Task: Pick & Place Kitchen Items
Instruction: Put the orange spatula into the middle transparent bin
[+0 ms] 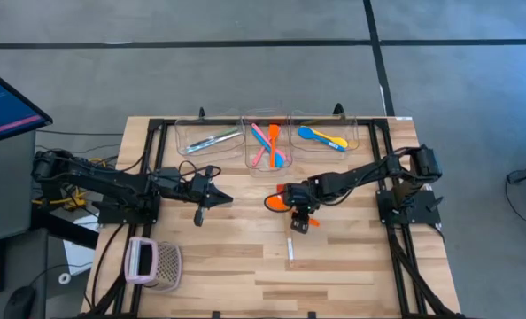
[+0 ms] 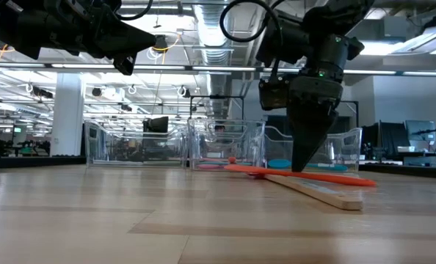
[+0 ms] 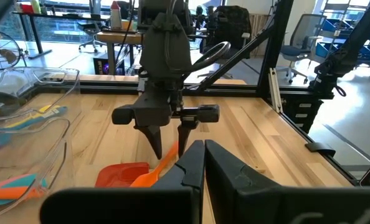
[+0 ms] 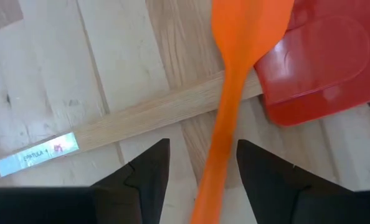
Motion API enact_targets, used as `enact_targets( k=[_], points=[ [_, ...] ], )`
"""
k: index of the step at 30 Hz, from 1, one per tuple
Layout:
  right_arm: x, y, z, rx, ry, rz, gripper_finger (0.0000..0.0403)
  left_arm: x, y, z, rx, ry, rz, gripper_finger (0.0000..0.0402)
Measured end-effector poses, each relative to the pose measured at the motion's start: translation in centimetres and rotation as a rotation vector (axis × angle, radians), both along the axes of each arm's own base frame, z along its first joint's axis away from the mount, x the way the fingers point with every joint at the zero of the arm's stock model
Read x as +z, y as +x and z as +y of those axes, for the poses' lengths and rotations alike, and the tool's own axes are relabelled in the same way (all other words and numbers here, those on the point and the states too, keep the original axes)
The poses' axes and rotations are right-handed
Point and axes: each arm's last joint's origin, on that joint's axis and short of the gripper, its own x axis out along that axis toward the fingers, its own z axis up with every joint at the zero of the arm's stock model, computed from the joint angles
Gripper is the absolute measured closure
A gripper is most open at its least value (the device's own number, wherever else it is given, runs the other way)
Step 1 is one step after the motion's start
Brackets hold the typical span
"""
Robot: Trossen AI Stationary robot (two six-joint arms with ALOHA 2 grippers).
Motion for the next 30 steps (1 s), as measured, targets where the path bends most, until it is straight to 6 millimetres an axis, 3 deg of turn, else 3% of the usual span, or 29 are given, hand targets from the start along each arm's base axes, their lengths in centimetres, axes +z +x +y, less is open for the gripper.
enact_targets(
  k=[8,15,21,25,30],
  points=[
    [0.0,0.1,-1.0,-0.027,-0.010,-0.001,0.0222,0.0,0.0,0.0,0.000,0.000,0.000,0.0400],
    [-2.1,0.9,-1.2,-0.019,-0.005,0.021,0.0222,0.0,0.0,0.0,0.000,0.000,0.002,0.0400],
    [-2.6,1.0,-1.2,-0.012,-0.006,0.037,0.0234,0.0,0.0,0.0,-0.003,0.000,0.002,0.0400],
    [-2.1,0.9,-1.2,-0.014,-0.007,0.021,0.0258,0.0,0.0,0.0,-0.003,0.000,0.002,0.0400],
    [-1.8,0.7,-1.1,-0.021,-0.003,0.015,0.0326,0.0,0.0,0.0,-0.002,0.000,0.002,0.0400]
  ],
)
